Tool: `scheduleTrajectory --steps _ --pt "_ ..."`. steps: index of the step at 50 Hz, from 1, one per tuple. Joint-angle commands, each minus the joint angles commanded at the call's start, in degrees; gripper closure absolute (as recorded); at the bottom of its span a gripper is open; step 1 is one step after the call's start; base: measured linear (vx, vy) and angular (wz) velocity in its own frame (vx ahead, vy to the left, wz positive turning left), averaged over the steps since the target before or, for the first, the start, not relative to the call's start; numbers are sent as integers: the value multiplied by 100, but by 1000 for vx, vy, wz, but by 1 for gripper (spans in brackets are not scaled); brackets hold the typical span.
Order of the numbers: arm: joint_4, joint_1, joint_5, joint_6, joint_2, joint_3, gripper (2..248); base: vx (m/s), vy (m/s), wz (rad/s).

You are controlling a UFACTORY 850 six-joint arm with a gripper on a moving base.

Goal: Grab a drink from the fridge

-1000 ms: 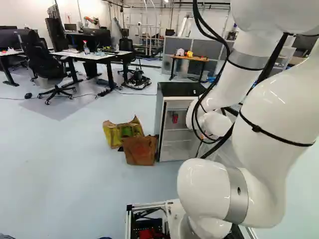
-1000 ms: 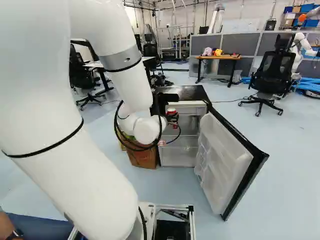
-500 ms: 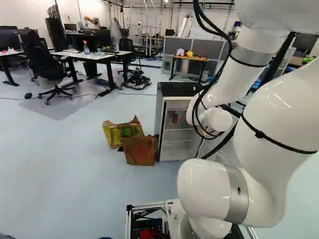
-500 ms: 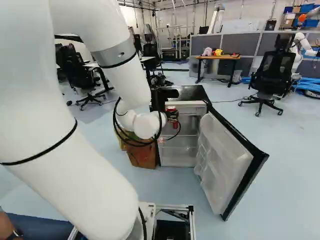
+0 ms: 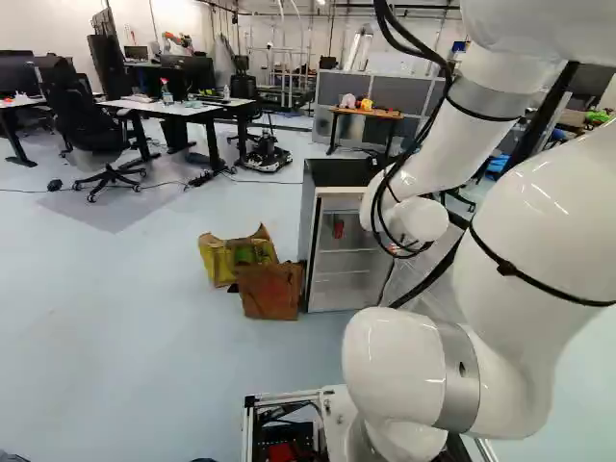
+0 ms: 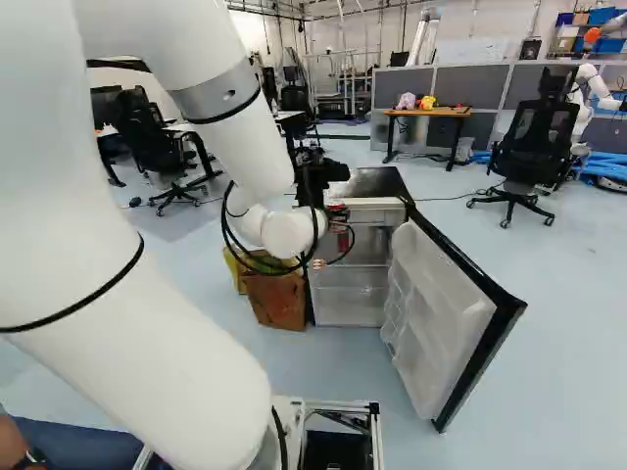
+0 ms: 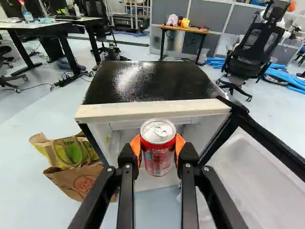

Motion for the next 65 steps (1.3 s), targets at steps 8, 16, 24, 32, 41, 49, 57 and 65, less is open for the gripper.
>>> scheduleTrajectory --steps 8,16,24,32,41,49,57,65 --pt "0 29 -110 0 16 -105 158 0 0 0" --pt "0 59 -218 0 21 -219 158 0 0 0" --pt "0 91 -323 0 5 -352 158 0 0 0" --pt "0 127 -424 0 -34 -508 158 0 0 0" --pt "0 168 -537 0 -92 -694 158 0 0 0" --pt "0 203 -637 0 -147 -863 158 0 0 0" --pt "0 237 -730 0 -208 -1037 158 0 0 0" --pt "0 282 -817 0 -276 -1218 158 0 0 0"
